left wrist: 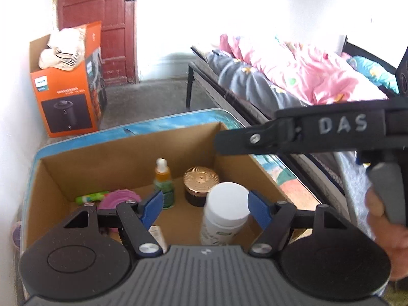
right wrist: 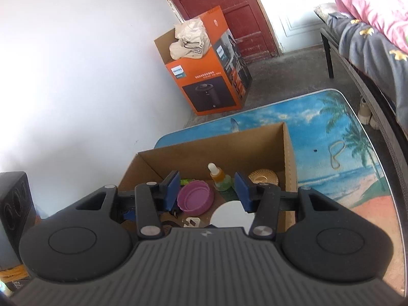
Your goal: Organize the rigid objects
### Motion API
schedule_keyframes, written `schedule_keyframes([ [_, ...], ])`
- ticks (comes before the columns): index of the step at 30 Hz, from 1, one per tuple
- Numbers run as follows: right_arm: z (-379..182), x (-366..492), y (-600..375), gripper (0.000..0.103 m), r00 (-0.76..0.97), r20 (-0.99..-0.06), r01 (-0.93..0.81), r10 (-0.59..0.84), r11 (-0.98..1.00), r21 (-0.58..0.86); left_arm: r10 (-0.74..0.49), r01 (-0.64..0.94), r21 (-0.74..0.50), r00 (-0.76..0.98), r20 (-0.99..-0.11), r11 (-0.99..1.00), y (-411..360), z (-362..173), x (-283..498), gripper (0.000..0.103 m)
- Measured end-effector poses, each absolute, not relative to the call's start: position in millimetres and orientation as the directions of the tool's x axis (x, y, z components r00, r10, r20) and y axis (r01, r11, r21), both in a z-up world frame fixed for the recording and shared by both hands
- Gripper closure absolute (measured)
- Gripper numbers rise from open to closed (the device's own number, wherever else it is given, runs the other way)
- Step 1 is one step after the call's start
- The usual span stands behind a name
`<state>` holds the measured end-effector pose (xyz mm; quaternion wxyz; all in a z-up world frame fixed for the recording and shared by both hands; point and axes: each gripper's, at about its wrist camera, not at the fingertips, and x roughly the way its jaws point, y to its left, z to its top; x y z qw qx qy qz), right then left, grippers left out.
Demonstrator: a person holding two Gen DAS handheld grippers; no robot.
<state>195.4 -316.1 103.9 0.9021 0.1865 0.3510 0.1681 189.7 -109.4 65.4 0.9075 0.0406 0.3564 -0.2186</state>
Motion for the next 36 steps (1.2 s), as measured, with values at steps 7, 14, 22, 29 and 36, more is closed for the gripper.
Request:
schedule_keyframes([
  [7,118,232,-252,0.057,0.500,-0.704,-0.301,0.504,0.864,0.404,-0.285,0.330,-0.072,0.660,-0.696,0.941,-61,67,187,0.038],
  [14,72,291,-197,0.060,0.249,-0.896,-0.284,0.367,0.912,0.295,-0.318,0.341,-0.144,0.534,-0.784,0.929,-52,35,205,0.051],
  [22,34,318,-161,0.060,0.111,-0.966,-0.331,0.234,0.925,0.186,-0.337,0.326,-0.194,0.473,-0.814,0.925,-49,19,215,0.061],
  [29,2,330,-156,0.067,0.004,-0.982,-0.335,0.191,0.925,0.178,-0.340,0.324,-0.205,0.446,-0.828,0.924,-52,12,221,0.063],
  [36,-3,333,-156,0.071,-0.024,-0.982,-0.370,0.190,0.911,0.185,-0.366,0.319,-0.244,0.412,-0.834,0.916,-52,5,230,0.063],
])
